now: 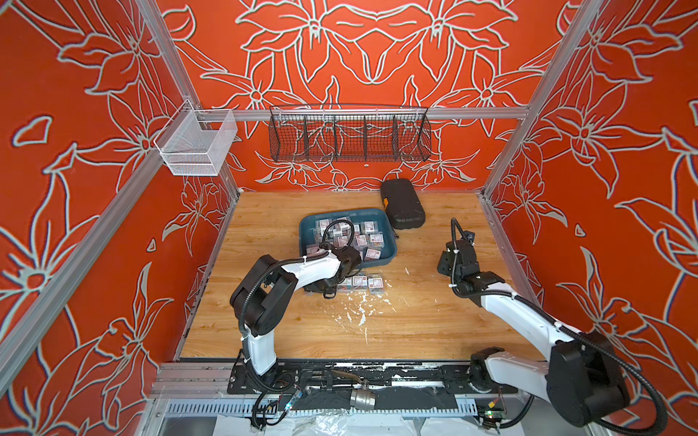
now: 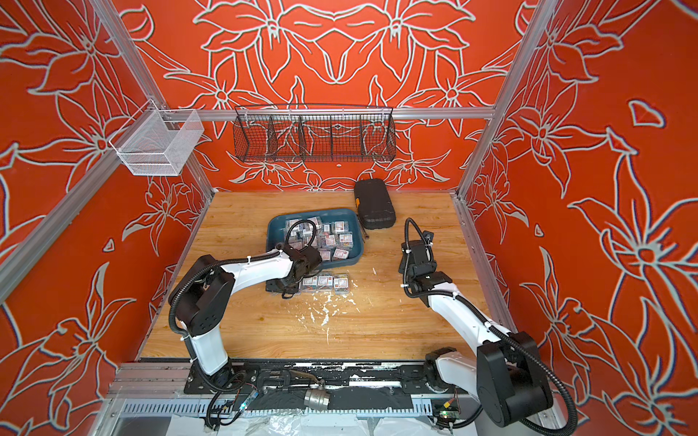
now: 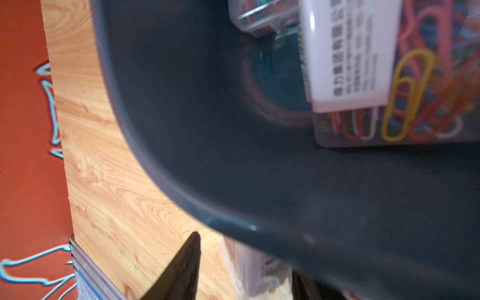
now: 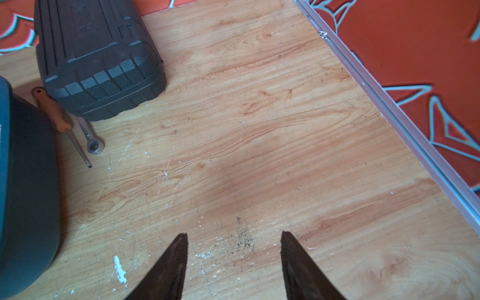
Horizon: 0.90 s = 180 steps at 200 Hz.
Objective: Take the paper clips out of the storage box
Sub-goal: Place the boxed paper clips at the center of the board.
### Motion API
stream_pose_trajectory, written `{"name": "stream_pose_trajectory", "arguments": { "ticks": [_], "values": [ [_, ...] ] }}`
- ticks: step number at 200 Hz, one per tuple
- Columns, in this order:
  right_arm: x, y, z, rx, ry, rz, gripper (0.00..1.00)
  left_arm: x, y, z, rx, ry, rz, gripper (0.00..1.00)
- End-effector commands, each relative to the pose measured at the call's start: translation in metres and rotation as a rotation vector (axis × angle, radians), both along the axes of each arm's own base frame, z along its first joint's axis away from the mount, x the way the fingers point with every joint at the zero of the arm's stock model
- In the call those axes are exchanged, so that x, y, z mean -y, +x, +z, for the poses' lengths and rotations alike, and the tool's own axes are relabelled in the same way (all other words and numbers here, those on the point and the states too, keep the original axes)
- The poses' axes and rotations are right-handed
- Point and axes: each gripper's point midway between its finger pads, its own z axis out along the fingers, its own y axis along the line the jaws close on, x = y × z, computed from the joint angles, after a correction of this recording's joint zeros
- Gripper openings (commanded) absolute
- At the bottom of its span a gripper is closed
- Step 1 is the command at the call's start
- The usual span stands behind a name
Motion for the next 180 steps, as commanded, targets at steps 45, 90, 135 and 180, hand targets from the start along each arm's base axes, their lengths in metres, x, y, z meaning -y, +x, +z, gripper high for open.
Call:
{"name": "stream_pose_trajectory", "arguments": {
  "ticks": [45, 90, 135, 180],
  "values": [
    [0.002, -0.002, 0.000, 0.014, 0.011, -0.010, 0.60, 0.022, -0.004, 0.028, 0.085, -0.223, -0.043, 0.59],
    [0.002, -0.002, 0.000, 0.015, 0.011, -0.007, 0.59, 0.013, -0.013, 0.043, 0.160, -0.370, -0.003, 0.61],
    [0.001, -0.002, 0.000, 0.015, 0.014, -0.003, 0.60, -0.011, -0.023, 0.026, 0.281, -0.719, 0.147, 0.58],
    [0.000, 0.000, -0.002, 0.004, 0.013, 0.002, 0.59, -0.018, -0.021, 0.022, 0.328, -0.815, 0.151, 0.58]
  ]
}}
